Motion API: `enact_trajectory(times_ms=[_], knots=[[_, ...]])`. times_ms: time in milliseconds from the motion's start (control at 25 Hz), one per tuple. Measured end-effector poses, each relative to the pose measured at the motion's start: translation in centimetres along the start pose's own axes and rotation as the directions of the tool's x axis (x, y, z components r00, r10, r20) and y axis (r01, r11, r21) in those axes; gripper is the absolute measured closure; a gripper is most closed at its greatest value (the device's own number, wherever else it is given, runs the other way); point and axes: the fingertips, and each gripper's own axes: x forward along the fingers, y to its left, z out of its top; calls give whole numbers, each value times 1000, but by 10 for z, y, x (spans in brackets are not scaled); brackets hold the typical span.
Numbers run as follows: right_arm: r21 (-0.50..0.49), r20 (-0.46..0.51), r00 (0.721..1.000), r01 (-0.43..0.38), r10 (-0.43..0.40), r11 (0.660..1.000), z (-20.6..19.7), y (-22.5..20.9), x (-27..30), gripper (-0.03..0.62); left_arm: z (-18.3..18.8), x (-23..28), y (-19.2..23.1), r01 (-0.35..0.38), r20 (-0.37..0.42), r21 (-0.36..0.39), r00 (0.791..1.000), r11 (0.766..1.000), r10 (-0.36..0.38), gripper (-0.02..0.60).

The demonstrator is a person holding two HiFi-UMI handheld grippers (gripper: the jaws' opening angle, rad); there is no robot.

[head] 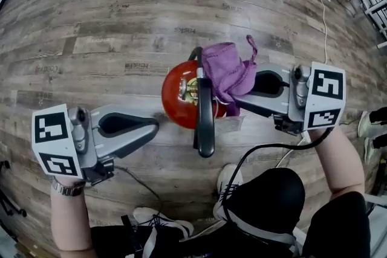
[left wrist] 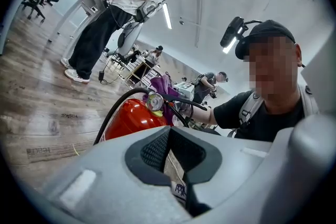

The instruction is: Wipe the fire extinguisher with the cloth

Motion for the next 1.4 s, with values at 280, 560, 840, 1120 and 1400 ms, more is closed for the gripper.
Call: enact_trajectory(times_ms=[280,560,840,1120,1400], knots=[[167,222,974,-5,-33,986,-25,-8,-18,497,-9,-3,5,-11,-10,-27,1000,1000,11,584],[460,260,964,-78,-50,885,-145,-44,24,497,-29,-4,14,-38,-36,-76,999,996,36,584],[753,71,985,51,-159,656,-309,-90,91,497,-46,-3,20,-79,-53,-107,996,991,74,584],[857,-85,984,152,-155,493,-387,-80,133,497,-60,1,13,-109,-81,-118,992,987,100,584],[885,82,991,-23,-108,465,-322,-53,113,502,-53,4,9,-98,-87,-96,992,991,90,584]])
